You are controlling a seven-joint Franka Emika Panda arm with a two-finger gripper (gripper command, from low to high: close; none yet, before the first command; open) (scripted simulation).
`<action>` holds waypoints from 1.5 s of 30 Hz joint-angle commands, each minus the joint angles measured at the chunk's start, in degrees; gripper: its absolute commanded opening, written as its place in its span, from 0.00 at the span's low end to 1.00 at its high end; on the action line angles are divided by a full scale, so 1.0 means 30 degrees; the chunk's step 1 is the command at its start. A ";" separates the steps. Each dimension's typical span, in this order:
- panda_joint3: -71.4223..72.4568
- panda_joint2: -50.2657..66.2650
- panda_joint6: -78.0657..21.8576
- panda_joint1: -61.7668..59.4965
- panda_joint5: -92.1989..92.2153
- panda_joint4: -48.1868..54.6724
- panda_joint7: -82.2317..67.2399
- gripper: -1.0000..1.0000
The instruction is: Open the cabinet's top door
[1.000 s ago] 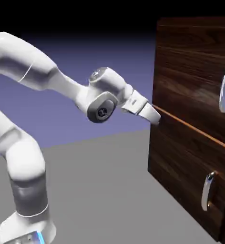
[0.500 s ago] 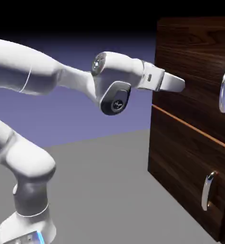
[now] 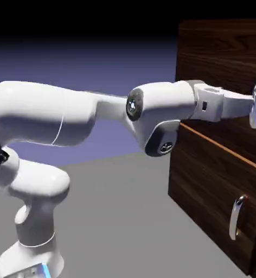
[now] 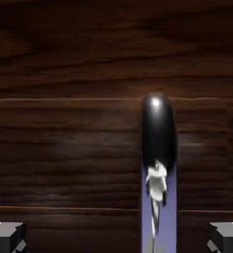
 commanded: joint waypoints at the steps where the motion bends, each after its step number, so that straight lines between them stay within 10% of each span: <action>1: -0.0001 0.0000 0.0001 0.0001 -0.0001 0.0000 0.0000 0.50; 7: -0.2356 0.1308 0.0493 0.3834 0.0870 0.2508 -0.0301 0.50; 8: -0.2356 0.1308 0.0493 0.3834 0.0871 0.2509 -0.0301 0.00; 45: 1.9167 0.2682 0.4515 -1.9886 1.0817 -0.8074 0.2133 0.00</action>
